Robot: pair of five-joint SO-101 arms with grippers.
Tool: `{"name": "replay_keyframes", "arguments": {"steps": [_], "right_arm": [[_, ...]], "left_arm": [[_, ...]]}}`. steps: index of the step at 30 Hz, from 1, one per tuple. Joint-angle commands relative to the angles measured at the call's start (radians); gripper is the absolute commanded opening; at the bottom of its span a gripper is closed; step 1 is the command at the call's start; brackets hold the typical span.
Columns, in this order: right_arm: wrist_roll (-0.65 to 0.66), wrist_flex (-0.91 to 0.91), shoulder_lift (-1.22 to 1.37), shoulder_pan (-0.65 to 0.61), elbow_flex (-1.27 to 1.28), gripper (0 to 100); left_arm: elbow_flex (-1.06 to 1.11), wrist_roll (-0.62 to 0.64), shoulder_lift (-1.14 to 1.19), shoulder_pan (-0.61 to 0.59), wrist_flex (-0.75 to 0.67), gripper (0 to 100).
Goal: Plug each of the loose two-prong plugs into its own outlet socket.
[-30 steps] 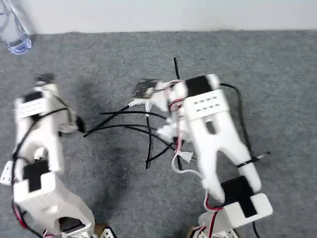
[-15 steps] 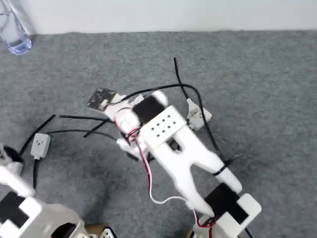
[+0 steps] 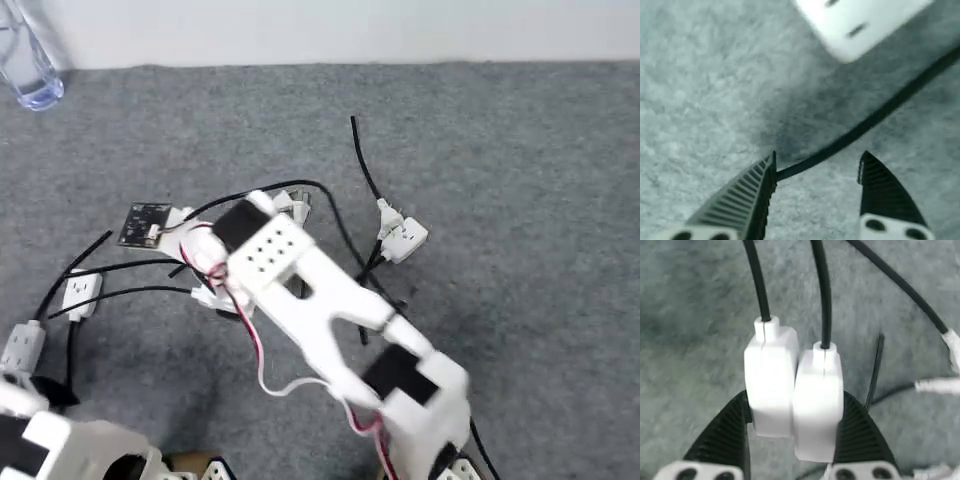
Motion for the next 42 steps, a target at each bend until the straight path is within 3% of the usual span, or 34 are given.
{"name": "replay_keyframes", "arguments": {"steps": [1,8,16,19,21,23,31,39,42], "right_arm": [[0.011,-0.045,0.140,-0.012,-0.167,0.8],[0.011,-0.033,0.403,-0.091,-0.577,0.8],[0.100,-0.039,0.602,-0.243,-1.007,2.5],[0.098,0.005,0.653,-0.262,-1.115,23.3],[-0.020,0.039,0.674,-0.259,-1.171,43.0],[-0.141,0.085,0.684,-0.242,-1.208,54.3],[-0.071,0.275,0.673,-0.117,-1.310,47.4],[-0.103,0.278,0.484,0.097,-1.246,47.1],[-0.103,0.278,0.374,0.133,-1.088,47.1]], "left_arm": [[0.079,-0.005,-0.044,-0.044,-0.058,25],[0.110,0.005,-0.054,-0.118,-0.098,25],[0.053,0.129,-0.046,-0.250,-0.144,25],[0.056,0.132,-0.046,-0.245,-0.146,25],[0.058,0.132,-0.044,-0.245,-0.146,25],[0.058,0.132,-0.044,-0.245,-0.146,25],[0.059,0.132,-0.044,-0.244,-0.146,25],[0.076,0.132,-0.043,-0.216,-0.150,25],[0.104,0.130,-0.044,-0.180,-0.186,25]]}}
